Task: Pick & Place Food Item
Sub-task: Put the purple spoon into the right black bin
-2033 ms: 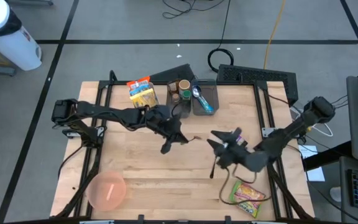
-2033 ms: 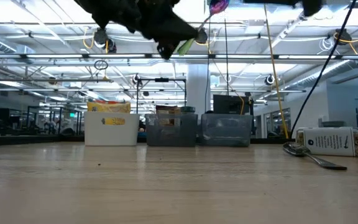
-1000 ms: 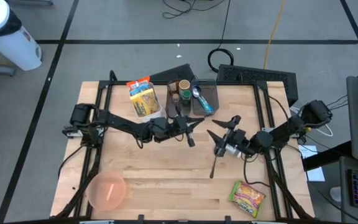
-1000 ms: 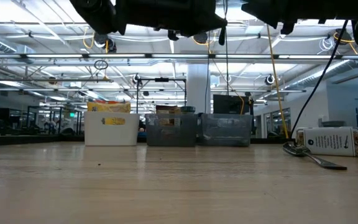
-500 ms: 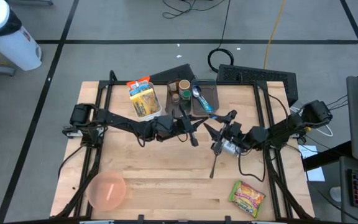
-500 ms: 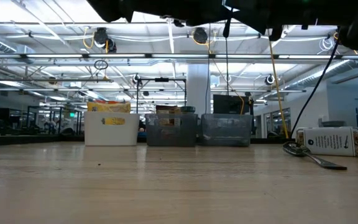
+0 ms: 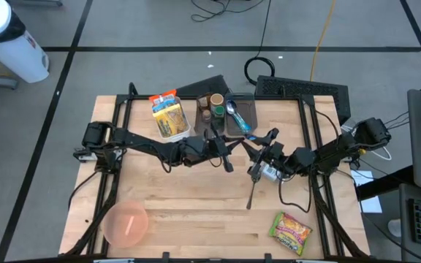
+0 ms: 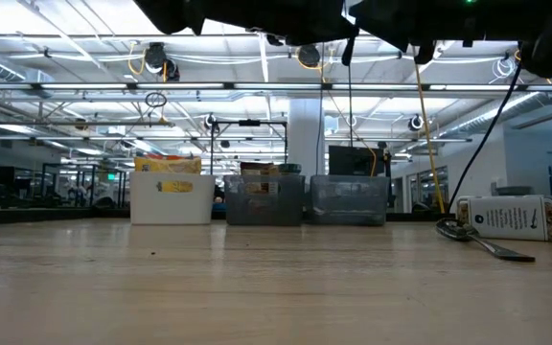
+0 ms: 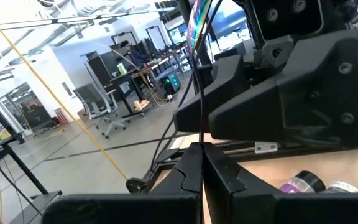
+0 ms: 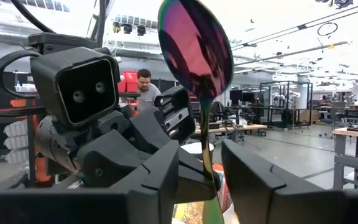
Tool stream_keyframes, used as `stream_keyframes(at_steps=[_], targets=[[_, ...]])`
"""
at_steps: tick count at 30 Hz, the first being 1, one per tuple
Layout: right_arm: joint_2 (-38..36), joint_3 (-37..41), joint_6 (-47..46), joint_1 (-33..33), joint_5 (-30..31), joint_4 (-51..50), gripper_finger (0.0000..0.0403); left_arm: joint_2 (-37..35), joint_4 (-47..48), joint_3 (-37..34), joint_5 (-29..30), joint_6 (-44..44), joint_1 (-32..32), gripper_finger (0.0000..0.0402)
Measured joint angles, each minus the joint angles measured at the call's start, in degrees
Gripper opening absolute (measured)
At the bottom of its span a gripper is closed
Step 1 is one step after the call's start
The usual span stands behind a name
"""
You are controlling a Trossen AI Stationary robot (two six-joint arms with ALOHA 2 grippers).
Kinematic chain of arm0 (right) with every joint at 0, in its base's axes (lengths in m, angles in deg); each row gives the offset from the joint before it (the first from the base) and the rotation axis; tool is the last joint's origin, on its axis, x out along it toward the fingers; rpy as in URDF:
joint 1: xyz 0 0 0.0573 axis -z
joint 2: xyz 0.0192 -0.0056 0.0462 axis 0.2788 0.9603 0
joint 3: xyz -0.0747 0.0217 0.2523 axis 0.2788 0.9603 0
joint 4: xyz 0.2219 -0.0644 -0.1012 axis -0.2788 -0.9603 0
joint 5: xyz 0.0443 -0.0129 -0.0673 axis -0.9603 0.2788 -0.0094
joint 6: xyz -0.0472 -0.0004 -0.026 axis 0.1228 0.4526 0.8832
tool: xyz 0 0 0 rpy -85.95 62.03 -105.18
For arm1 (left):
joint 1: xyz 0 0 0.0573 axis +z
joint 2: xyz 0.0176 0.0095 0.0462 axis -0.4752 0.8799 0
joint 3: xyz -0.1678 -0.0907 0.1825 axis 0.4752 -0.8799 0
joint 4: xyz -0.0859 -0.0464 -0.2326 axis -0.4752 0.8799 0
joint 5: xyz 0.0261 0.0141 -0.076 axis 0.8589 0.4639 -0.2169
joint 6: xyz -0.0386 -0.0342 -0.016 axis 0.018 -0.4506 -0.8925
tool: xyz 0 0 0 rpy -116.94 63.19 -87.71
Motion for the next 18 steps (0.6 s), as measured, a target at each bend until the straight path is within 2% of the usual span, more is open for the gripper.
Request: stream_keyframes(at_steps=[12,18], targets=[[0.0,0.0,1.75,-0.02,0.29,-0.01,0.0012,0.0,0.22,-0.02,0.14,-0.2,-0.04,0.0],[-0.02,0.0,2.56,-0.01,0.52,0.08,0.0006,0.0,0.22,-0.02,0.11,-1.64,0.02,0.0]])
